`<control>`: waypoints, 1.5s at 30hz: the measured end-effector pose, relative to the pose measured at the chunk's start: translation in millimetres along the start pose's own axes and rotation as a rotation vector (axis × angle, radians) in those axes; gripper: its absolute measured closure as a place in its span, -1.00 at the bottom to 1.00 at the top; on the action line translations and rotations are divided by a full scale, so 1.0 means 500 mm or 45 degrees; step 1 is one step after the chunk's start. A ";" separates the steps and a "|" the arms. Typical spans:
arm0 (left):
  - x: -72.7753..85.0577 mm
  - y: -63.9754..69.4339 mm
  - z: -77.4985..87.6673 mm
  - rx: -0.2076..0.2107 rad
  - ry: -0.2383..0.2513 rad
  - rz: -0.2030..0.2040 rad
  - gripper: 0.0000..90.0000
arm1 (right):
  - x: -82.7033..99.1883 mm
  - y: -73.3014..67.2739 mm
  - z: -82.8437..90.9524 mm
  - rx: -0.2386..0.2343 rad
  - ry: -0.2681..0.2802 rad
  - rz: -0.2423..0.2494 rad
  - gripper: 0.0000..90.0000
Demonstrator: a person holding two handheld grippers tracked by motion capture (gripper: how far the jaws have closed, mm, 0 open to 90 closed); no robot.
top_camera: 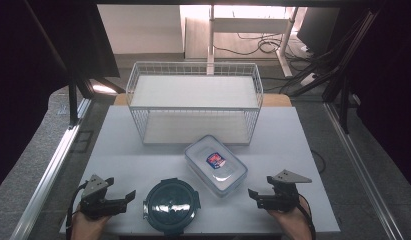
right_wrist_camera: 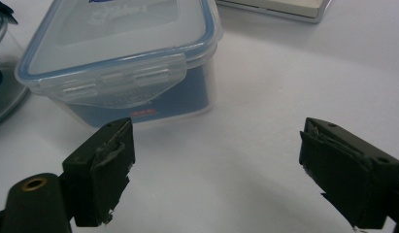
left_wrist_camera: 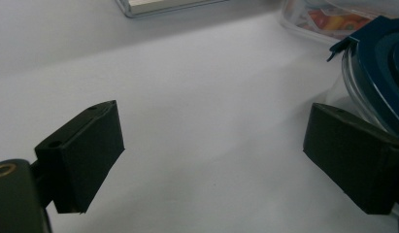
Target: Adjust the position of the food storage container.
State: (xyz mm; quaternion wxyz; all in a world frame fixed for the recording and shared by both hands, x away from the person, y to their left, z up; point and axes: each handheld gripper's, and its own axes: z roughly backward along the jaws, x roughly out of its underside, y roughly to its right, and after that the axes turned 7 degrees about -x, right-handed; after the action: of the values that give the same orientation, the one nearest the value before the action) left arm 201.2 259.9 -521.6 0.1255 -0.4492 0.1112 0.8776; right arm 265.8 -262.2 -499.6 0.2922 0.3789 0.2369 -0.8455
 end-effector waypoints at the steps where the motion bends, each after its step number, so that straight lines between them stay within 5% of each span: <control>1: -0.003 0.000 0.004 0.017 0.011 0.020 -0.81 | -0.001 0.000 0.001 0.001 0.001 -0.001 -0.67; 4: -0.015 0.003 0.019 0.059 0.048 0.035 -0.66 | -0.001 0.001 0.002 -0.003 0.000 -0.004 -0.62; 7: -0.029 0.017 0.041 0.125 0.099 0.040 -0.10 | -0.002 0.001 0.002 0.010 -0.004 -0.004 -0.57; 8: -0.034 0.024 0.048 0.165 0.117 0.046 -0.10 | -0.002 0.001 0.002 0.010 -0.004 -0.004 -0.57; 10: -0.052 0.062 0.061 0.272 0.141 0.007 0.31 | -0.002 0.002 0.000 0.013 -0.022 -0.003 -0.55; 12: -0.059 0.084 0.062 0.305 0.140 -0.030 0.41 | -0.001 0.002 -0.001 0.014 -0.028 0.000 -0.54; 14: -0.068 0.117 0.062 0.341 0.129 -0.090 0.84 | -0.001 0.001 -0.002 0.017 -0.035 -0.001 -0.53; 16: -0.076 0.162 0.056 0.391 0.113 -0.156 0.93 | -0.001 0.001 -0.001 0.018 -0.035 0.000 -0.53; 20: -0.090 0.230 0.038 0.497 0.050 -0.209 1.00 | -0.001 0.001 -0.002 0.014 -0.040 0.004 -0.52; 21: -0.095 0.266 0.027 0.552 0.014 -0.227 1.00 | -0.001 0.000 -0.003 0.018 -0.047 0.010 -0.52; 22: -0.095 0.266 0.027 0.552 0.014 -0.227 1.00 | -0.001 0.000 -0.003 0.018 -0.047 0.010 -0.52; 23: -0.095 0.303 0.015 0.604 -0.023 -0.242 1.00 | -0.001 -0.001 -0.004 0.014 -0.053 0.013 -0.51; 28: -0.086 0.359 -0.003 0.582 -0.073 -0.328 1.00 | 0.000 -0.002 -0.005 0.007 -0.069 0.018 -0.51; 33: -0.075 0.386 -0.019 0.518 -0.135 -0.355 1.00 | 0.000 -0.002 -0.005 0.002 -0.076 0.025 -0.51; 37: -0.067 0.397 -0.031 0.456 -0.194 -0.398 1.00 | 0.002 -0.003 -0.008 -0.006 -0.093 0.037 -0.50; 45: -0.072 0.387 -0.036 0.476 -0.217 -0.384 1.00 | 0.004 -0.005 -0.010 -0.014 -0.118 0.061 -0.50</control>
State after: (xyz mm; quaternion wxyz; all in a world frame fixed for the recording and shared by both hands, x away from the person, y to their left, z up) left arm 173.4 67.1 -486.6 0.3450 -0.3540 0.1924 0.8477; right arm 265.5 -258.0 -503.4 0.3250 0.3433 0.2185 -0.8537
